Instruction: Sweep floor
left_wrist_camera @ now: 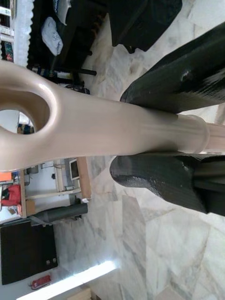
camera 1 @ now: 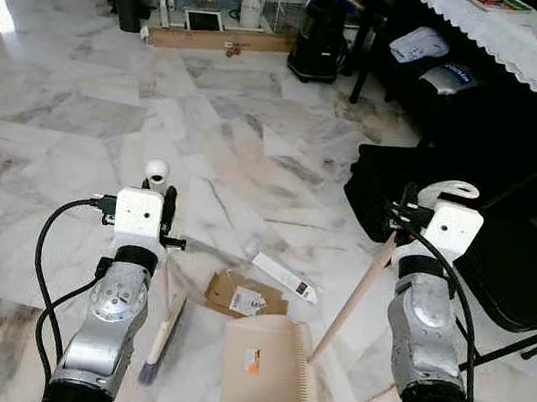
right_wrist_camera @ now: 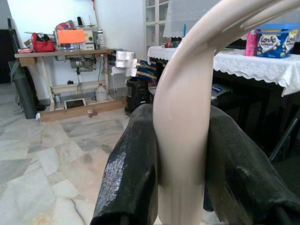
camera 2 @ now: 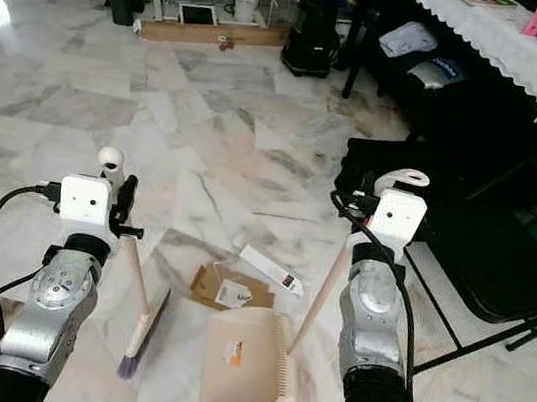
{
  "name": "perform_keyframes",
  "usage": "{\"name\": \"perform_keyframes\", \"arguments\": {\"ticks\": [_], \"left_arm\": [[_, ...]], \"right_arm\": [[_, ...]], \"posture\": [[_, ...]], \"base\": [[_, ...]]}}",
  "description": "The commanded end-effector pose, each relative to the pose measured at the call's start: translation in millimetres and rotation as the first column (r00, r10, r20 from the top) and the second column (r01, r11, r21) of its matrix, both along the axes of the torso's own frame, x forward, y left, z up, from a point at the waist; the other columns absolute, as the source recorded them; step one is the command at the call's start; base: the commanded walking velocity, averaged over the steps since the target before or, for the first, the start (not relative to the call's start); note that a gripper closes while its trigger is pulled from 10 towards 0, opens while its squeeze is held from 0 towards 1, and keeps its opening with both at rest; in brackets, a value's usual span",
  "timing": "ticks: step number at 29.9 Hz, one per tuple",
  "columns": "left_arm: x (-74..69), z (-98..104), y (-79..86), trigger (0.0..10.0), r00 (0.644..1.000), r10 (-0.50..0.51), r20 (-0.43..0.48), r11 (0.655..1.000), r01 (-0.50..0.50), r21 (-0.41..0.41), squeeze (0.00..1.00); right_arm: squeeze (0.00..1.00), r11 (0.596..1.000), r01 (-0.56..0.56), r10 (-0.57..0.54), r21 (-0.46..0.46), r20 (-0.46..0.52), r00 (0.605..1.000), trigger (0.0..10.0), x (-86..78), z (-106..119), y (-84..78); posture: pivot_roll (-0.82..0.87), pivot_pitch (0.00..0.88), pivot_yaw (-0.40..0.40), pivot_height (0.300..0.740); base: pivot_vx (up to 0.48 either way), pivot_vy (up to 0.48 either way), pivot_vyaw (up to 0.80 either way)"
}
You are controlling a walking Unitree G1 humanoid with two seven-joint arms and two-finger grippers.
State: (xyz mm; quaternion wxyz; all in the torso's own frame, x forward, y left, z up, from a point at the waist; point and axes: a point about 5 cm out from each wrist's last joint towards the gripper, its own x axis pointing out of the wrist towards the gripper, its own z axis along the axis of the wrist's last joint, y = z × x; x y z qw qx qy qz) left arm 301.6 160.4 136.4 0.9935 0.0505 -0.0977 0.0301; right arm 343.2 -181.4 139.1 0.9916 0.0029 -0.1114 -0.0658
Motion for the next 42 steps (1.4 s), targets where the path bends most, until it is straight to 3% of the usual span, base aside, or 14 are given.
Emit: {"name": "perform_keyframes", "arguments": {"ticks": [1,17,23,42], "left_arm": [[2.2,8,-2.3,10.0,0.999,-0.012,0.035,1.0,0.012,0.001,0.0],[1.5,8,-2.8,10.0,0.999,-0.01,0.035,1.0,0.01,-0.002,0.0],[1.3,9,-3.1,10.0,0.999,-0.016,0.043,1.0,0.016,-0.001,0.0],[2.6,9,-12.8,10.0,0.997,-0.074,0.032,0.997,0.074,-0.012,0.0]], "right_arm": [[0.0,0.999,0.004,-0.002,-0.035,0.052,0.999,10.0,1.3,13,-1.6],[0.0,1.0,0.021,-0.02,-0.006,0.056,0.998,10.0,1.4,14,-4.9],[0.0,1.0,0.027,-0.027,-0.001,0.055,0.998,10.0,1.1,14,-5.2],[0.0,0.995,0.091,-0.092,-0.025,-0.023,0.995,10.0,-11.9,-19,-19.4]], "posture": [[0.09,0.088,-0.091,0.74],[0.09,0.089,-0.097,0.74],[0.09,0.089,-0.097,0.74],[0.08,0.086,-0.081,0.74]], "base": [[0.289,0.0,0.0],[0.291,0.0,0.14],[0.0,0.0,0.0],[0.0,0.0,0.0]]}}
